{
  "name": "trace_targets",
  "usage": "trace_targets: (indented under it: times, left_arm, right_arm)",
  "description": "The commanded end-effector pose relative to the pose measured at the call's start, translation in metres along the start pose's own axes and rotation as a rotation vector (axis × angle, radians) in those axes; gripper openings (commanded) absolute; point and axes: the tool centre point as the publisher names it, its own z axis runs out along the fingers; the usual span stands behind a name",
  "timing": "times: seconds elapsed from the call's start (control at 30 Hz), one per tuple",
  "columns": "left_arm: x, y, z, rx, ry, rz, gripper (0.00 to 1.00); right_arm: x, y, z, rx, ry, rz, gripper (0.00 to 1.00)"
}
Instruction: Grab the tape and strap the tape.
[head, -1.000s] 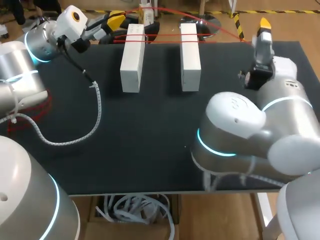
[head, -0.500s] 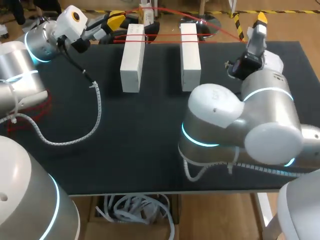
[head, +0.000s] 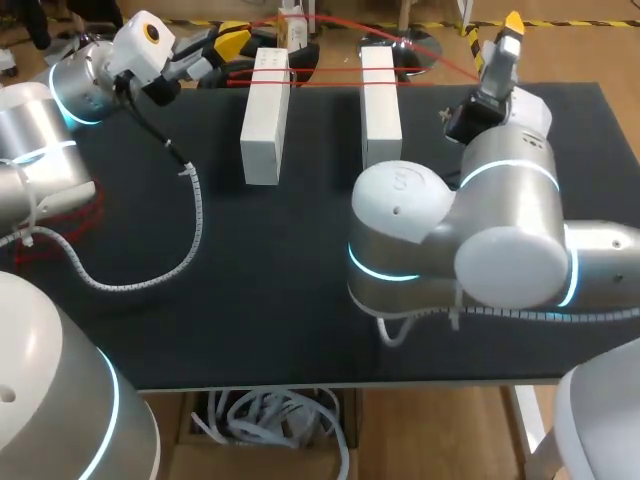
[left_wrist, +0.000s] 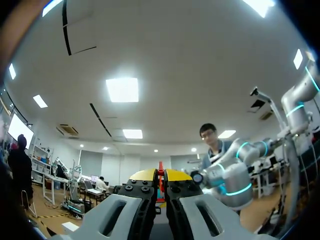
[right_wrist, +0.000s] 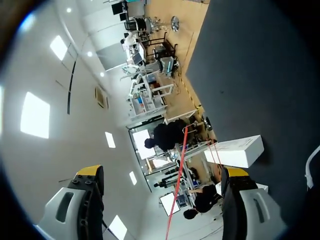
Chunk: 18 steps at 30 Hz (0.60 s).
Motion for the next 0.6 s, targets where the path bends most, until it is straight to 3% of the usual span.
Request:
trace_targets:
  times: [0.03,0.6]
  left_arm:
    - [0.001,0.001,0.000,0.001,-0.002,0.002,0.00]
    - [0.001,0.001,0.000,0.001,-0.002,0.002,0.00]
  right_arm:
    - [0.008,-0.007,0.009,0.004,0.000,-0.001,1.00]
    - [0.022,-0.021,-0.005,0.031,0.031,0.045,1.00]
